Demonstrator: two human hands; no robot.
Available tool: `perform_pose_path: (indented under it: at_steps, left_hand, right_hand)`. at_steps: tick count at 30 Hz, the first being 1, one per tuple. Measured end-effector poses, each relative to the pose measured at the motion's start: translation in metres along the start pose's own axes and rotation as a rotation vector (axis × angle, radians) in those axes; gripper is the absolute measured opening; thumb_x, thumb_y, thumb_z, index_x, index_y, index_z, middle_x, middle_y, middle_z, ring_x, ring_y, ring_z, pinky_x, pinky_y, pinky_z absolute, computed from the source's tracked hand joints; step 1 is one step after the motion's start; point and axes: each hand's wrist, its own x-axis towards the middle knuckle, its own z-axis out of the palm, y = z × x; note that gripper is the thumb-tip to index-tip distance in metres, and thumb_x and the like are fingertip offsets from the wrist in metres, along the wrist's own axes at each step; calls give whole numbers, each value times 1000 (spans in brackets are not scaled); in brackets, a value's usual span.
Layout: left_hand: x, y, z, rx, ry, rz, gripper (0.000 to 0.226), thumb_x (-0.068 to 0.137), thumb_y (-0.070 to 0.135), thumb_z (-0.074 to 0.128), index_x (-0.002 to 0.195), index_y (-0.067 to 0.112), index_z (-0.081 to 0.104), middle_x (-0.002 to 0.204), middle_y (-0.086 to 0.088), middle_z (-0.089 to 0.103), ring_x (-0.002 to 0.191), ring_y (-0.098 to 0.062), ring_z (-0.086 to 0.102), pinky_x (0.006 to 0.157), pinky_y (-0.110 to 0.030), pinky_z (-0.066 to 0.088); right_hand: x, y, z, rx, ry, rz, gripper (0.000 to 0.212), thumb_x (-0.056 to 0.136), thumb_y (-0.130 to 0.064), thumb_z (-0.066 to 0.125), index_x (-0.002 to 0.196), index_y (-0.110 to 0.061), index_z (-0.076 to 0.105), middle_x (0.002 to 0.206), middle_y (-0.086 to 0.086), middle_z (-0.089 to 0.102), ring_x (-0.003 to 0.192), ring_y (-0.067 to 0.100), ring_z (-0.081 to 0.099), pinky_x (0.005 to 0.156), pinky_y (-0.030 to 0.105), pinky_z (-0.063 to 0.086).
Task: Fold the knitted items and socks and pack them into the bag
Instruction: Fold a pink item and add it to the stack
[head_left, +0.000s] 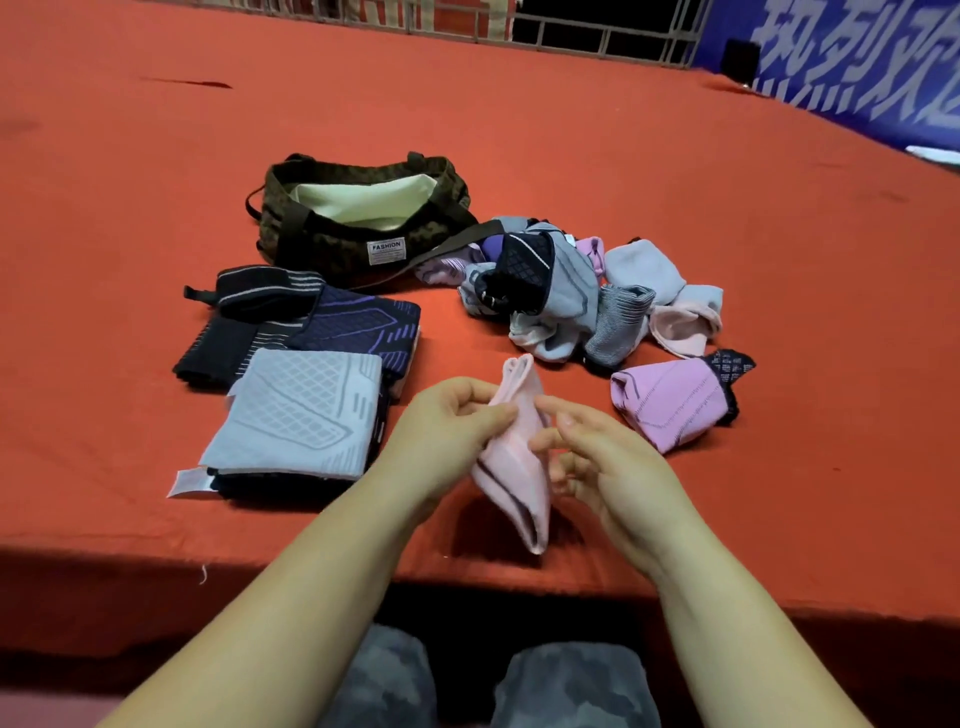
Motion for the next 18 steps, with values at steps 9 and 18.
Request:
perform_pose_path:
  at_steps: [9,18]
  left_hand:
    - [31,36,-52,-82,26,58,11,89,4,57,86,10,66,75,-6,67,65,-13,59,62,-21,48]
    - [97,34,-145,310,275,-86,19,89,14,57,77,20,69,78,-6,64,65,-19,55,60,-29,49]
  right_hand:
    - [50,10,47,425,-88,238,38,94,-27,48,119,-1,60,111,19,67,86,24,68,73,33,56]
    - [139,-13,101,-222,207,-173,34,82,-9,67,113,0,57,97,13,69,78,19,65,65,23,50]
